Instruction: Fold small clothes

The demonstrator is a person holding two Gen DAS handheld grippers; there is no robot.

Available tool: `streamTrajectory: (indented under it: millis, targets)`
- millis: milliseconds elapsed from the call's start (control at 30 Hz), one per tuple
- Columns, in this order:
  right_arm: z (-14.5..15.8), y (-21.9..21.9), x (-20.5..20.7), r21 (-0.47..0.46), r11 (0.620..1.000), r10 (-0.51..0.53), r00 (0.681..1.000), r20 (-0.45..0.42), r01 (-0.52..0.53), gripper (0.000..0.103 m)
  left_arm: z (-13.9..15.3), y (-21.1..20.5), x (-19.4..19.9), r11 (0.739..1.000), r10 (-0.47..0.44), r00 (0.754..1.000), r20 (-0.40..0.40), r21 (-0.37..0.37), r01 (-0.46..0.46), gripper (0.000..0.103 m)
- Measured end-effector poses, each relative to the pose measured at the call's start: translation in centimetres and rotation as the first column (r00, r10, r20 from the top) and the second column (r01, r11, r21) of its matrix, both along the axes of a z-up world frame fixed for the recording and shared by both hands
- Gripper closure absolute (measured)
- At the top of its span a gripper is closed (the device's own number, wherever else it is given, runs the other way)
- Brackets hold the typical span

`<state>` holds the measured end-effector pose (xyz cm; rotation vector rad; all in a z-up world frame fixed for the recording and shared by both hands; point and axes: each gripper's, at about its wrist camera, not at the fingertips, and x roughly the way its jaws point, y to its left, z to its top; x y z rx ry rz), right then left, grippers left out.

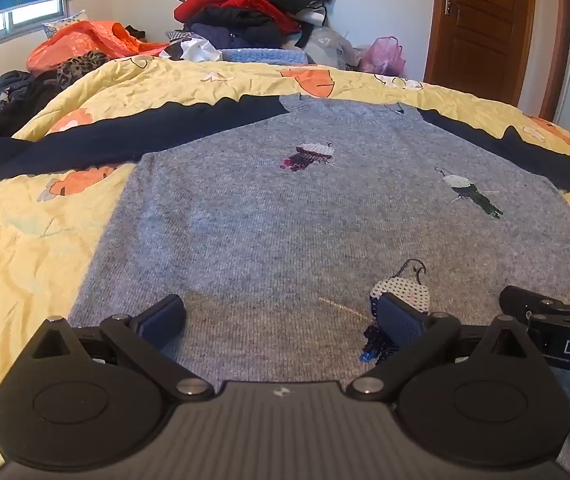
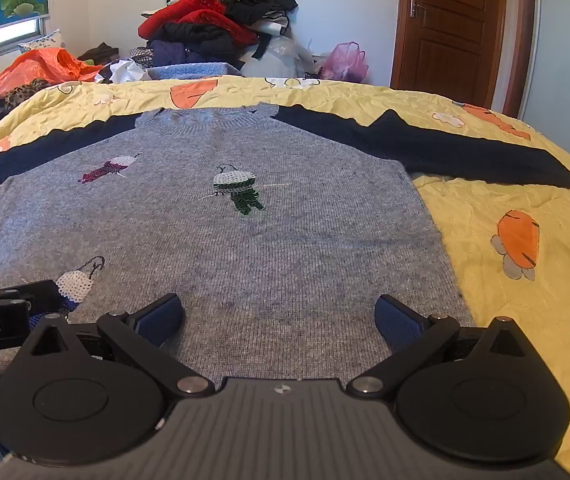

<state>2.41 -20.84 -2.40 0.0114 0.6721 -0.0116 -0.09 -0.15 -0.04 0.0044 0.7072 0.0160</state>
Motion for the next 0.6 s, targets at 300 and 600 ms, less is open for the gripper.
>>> streamTrajectory:
  millis: [300, 600]
  targets:
    - [0.0, 0.0, 0.0, -0.002, 1.000, 0.000, 1.000, 0.001, 0.000, 0.000, -0.1, 0.2, -0.1, 1.000, -0.001, 1.000, -0.013, -0.003, 0.001, 0.000]
    - [0.0, 0.0, 0.0, -0.002, 1.000, 0.000, 1.000, 0.001, 0.000, 0.000, 0.3, 0.6, -0.4, 1.000, -0.024, 0.999, -0.031, -0.015, 0.024, 0.000]
